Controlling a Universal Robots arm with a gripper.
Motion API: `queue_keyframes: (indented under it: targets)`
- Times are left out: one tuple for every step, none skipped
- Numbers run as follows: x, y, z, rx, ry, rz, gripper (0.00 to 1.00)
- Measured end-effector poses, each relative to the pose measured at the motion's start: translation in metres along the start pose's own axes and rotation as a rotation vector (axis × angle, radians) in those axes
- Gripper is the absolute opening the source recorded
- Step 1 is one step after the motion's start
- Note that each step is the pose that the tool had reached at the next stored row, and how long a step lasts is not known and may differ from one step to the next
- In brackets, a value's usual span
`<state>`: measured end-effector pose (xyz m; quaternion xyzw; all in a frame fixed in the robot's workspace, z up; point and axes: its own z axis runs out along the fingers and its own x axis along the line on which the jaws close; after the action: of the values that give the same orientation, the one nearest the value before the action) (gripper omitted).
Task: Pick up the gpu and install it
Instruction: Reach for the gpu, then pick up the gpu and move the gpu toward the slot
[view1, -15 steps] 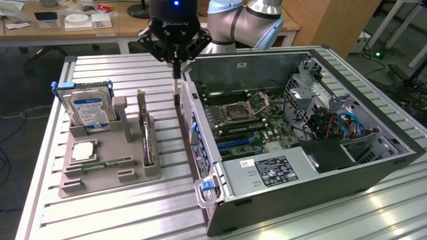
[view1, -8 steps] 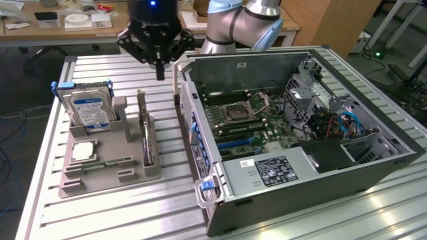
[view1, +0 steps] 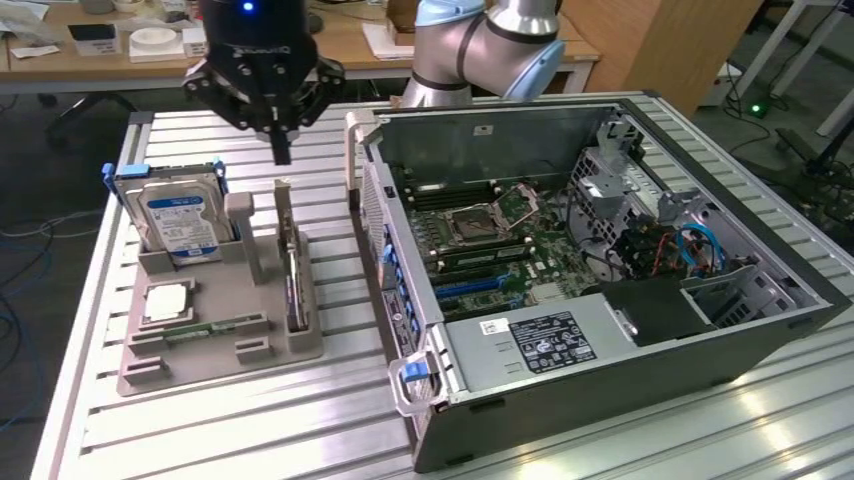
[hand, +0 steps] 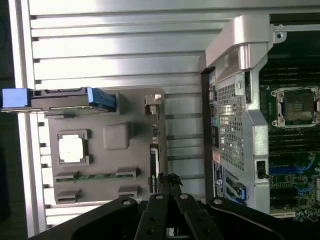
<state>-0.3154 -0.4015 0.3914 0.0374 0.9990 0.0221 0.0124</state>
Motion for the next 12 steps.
queue_keyframes:
  targets:
    - [0.0034, -0.0003, -0.0001, 0.0001, 0.0001, 0.0, 0.11]
    - [0.0051, -0.0004, -0.0001, 0.0, 0.0, 0.0, 0.11]
    - [0.0055, -0.0004, -0.0001, 0.0, 0.0, 0.0, 0.11]
    - [0.0055, -0.0004, -0.0001, 0.0, 0.0, 0.0, 0.11]
    - [0.0055, -0.0004, -0.0001, 0.0, 0.0, 0.0, 0.11]
    - [0.0056, -0.0004, -0.0001, 0.0001, 0.0001, 0.0, 0.11]
    - [0.0056, -0.0004, -0.0001, 0.0, 0.0001, 0.0, 0.11]
    - [0.0056, -0.0004, -0.0001, 0.0001, 0.0001, 0.0, 0.11]
    - [0.0056, -0.0004, -0.0001, 0.0001, 0.0001, 0.0, 0.11]
    - [0.0056, -0.0004, -0.0001, 0.0001, 0.0001, 0.0, 0.11]
    - [0.0056, -0.0004, -0.0001, 0.0, 0.0001, 0.0, 0.11]
    - [0.0056, -0.0004, -0.0001, 0.0, 0.0, 0.0, 0.11]
